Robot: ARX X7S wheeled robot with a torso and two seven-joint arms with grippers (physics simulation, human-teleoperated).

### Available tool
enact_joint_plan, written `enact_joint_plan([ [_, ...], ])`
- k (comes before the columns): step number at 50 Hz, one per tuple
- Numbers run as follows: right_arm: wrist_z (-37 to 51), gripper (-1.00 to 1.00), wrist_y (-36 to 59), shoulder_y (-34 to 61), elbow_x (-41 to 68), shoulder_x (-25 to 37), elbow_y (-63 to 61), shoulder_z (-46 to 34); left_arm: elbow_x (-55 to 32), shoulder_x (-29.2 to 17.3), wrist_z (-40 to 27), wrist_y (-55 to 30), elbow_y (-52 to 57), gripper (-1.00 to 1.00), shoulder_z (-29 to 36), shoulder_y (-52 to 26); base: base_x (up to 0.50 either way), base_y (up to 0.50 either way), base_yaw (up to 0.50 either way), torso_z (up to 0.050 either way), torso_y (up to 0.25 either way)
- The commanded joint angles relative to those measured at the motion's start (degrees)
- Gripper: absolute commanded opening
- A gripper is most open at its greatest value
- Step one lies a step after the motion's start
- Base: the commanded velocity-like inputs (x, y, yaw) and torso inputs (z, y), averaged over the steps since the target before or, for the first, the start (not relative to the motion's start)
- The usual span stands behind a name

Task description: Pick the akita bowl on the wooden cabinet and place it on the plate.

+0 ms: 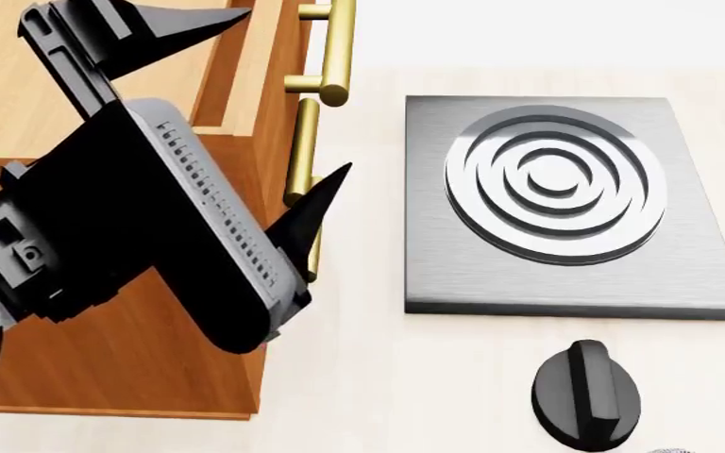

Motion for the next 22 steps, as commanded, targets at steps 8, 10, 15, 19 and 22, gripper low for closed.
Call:
enact_joint_plan([
  [8,2.5,1.0,3.9,4.9,2.4,3.8,-9.7,-1.7,-0.3,0.0,-0.1,-0.1,0.2,1.0,-0.2,-0.2,0.0,0.0,0.0,0.0,0.0],
  [10,3.0,1.0,4.5,6.1,3.1,4.3,-11.0,-2.0,-0.4,0.0,-0.1,-0.1,0.2,1.0,-0.3,-0.2,0.0,0.0,0.0,0.0,0.0],
  [15,4.1,1.0,6.4,9.4,4.8,6.1,-14.5,-2.9,-0.7,0.0,-0.3,-0.3,0.6,1.0,-0.5,-0.2,0.0,0.0,0.0,0.0,0.0],
  [19,4.7,1.0,7.2,10.8,5.9,6.9,-16.2,-3.1,-0.9,-0.2,-0.6,-0.4,0.9,1.0,-0.7,-0.1,0.0,0.0,0.0,0.0,0.0],
  [22,5.1,1.0,7.6,11.9,7.0,7.4,-17.8,-3.0,-0.9,-0.4,-0.7,-0.3,1.1,1.0,-0.6,0.1,0.0,0.0,0.0,0.0,0.0],
])
